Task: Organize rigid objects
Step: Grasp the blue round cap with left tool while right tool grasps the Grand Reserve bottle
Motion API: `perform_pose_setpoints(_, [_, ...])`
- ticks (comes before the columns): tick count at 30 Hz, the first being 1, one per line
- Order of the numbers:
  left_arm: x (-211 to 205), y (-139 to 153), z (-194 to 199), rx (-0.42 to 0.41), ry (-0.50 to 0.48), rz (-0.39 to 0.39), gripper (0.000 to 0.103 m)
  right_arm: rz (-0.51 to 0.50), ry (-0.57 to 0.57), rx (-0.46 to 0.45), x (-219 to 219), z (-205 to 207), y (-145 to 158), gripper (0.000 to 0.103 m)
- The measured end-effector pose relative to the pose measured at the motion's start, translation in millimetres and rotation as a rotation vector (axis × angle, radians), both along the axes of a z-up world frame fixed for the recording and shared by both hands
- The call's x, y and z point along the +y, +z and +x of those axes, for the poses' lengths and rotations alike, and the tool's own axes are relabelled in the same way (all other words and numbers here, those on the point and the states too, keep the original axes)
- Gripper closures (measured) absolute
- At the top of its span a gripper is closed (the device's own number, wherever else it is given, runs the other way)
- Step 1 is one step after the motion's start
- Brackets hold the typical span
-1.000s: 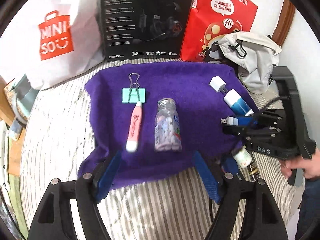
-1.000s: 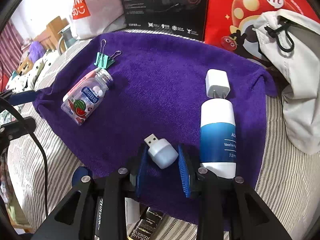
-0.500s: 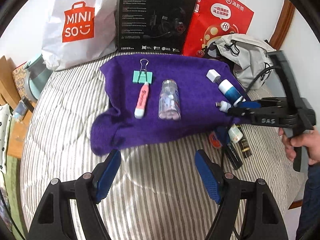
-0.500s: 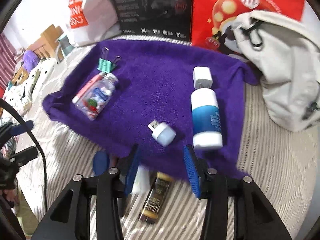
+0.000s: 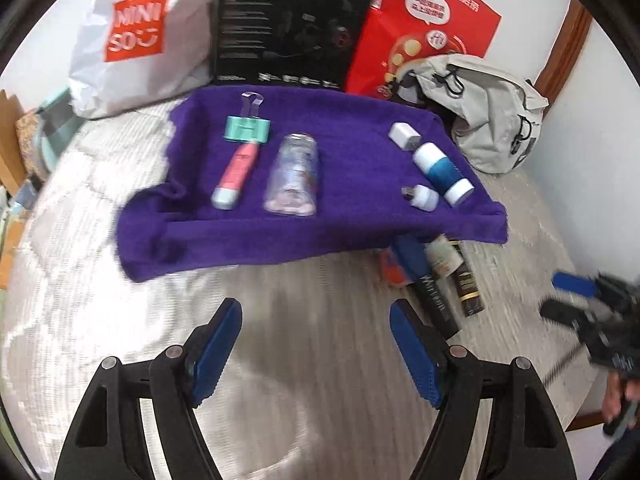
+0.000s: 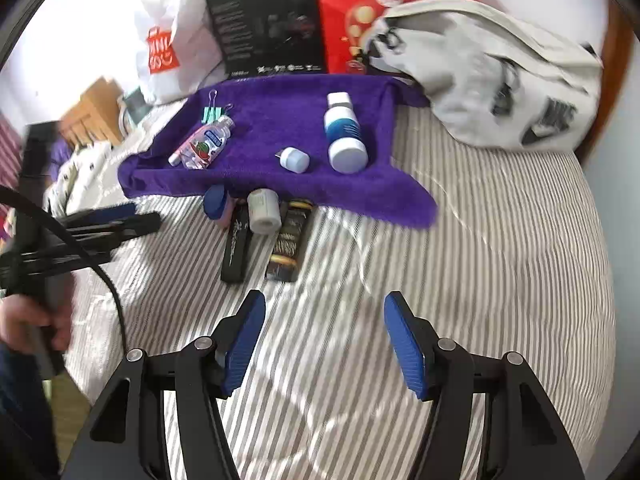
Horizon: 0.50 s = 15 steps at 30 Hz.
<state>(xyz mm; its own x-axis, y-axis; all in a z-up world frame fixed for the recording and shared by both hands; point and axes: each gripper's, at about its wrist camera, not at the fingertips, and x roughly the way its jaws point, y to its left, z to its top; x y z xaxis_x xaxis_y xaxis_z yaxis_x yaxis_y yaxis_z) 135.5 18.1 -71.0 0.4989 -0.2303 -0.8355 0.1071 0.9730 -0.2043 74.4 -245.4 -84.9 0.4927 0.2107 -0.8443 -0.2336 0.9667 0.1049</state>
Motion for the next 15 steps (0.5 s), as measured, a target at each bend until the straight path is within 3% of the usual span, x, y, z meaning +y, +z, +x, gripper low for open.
perform_pose_setpoints(3, [-24.5,-11.5,9.9,0.04,-0.039,-0.007,0.028,0.024,-0.031,0.013,-13.3,-13.1,-1.6,0.04])
perform_pose_setpoints(6, [-43.3,-14.0,15.3,0.024,-0.054,0.018,0.028,0.027,-0.044,0.026,-19.2,-20.8,-4.7,0.04])
perform_pose_setpoints(15, [-57.3,-27.5,36.8,0.049,-0.034,0.018,0.03,0.063,-0.048,0.052,-27.0,-24.5,-13.6,0.04])
